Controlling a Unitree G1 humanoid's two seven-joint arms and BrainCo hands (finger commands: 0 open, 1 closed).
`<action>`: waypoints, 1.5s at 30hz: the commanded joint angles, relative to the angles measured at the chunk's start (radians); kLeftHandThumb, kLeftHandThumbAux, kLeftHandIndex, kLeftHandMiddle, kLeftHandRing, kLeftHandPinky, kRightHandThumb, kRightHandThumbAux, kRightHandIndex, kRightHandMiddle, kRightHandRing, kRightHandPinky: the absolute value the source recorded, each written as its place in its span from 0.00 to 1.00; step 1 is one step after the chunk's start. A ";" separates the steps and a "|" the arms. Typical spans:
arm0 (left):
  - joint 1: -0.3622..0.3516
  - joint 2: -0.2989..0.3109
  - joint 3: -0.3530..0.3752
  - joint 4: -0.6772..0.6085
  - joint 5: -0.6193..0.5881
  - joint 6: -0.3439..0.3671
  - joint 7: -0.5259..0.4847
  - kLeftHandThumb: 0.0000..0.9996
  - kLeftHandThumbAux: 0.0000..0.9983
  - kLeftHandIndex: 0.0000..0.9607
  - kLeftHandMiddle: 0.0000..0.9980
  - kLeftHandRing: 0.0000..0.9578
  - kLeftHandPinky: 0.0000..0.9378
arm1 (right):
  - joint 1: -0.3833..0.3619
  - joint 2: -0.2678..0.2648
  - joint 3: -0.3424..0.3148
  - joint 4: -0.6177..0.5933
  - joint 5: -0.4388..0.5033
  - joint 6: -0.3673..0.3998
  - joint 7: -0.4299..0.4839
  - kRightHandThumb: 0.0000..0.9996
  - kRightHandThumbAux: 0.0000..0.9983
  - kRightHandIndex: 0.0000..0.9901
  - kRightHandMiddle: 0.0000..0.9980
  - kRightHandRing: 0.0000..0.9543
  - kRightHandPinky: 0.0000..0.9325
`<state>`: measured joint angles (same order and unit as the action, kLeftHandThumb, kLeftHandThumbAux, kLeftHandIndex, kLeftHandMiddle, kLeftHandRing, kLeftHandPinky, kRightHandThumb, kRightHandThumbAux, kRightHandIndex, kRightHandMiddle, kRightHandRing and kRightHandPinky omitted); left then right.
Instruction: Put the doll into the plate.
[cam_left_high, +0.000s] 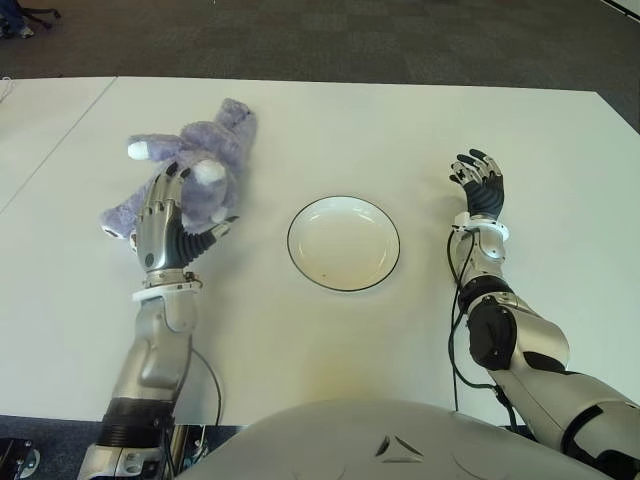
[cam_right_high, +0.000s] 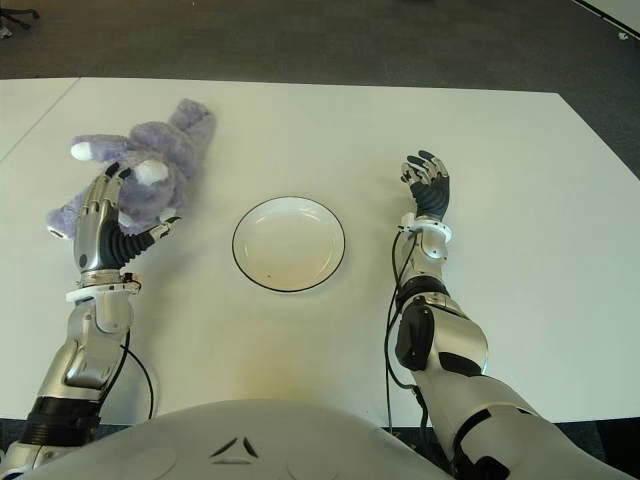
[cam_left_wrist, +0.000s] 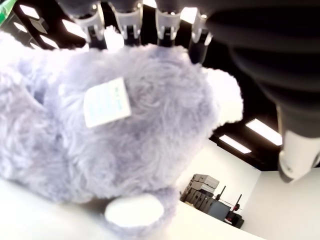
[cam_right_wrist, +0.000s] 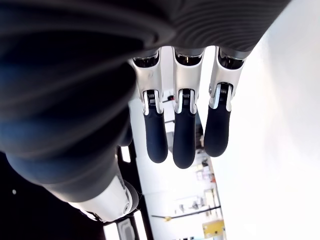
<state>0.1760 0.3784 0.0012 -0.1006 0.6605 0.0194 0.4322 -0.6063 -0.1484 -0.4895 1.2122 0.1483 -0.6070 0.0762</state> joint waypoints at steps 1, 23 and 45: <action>-0.045 -0.012 0.004 0.088 0.010 0.075 -0.033 0.04 0.53 0.11 0.06 0.08 0.12 | 0.193 0.076 -0.022 0.133 0.029 0.124 -0.008 0.46 0.87 0.27 0.35 0.39 0.41; -0.289 -0.020 -0.023 0.523 0.073 0.270 0.132 0.10 0.48 0.05 0.00 0.00 0.00 | 0.192 0.067 -0.011 0.133 0.020 0.125 -0.032 0.43 0.88 0.27 0.35 0.40 0.44; -0.387 -0.050 -0.018 0.667 0.043 0.281 0.338 0.10 0.51 0.08 0.00 0.00 0.00 | 0.190 0.055 0.006 0.134 0.007 0.143 -0.042 0.48 0.88 0.27 0.34 0.39 0.41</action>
<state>-0.2260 0.3748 -0.0072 0.4965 0.7301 0.2878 0.7355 -0.6043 -0.1521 -0.4813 1.2126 0.1510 -0.6065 0.0572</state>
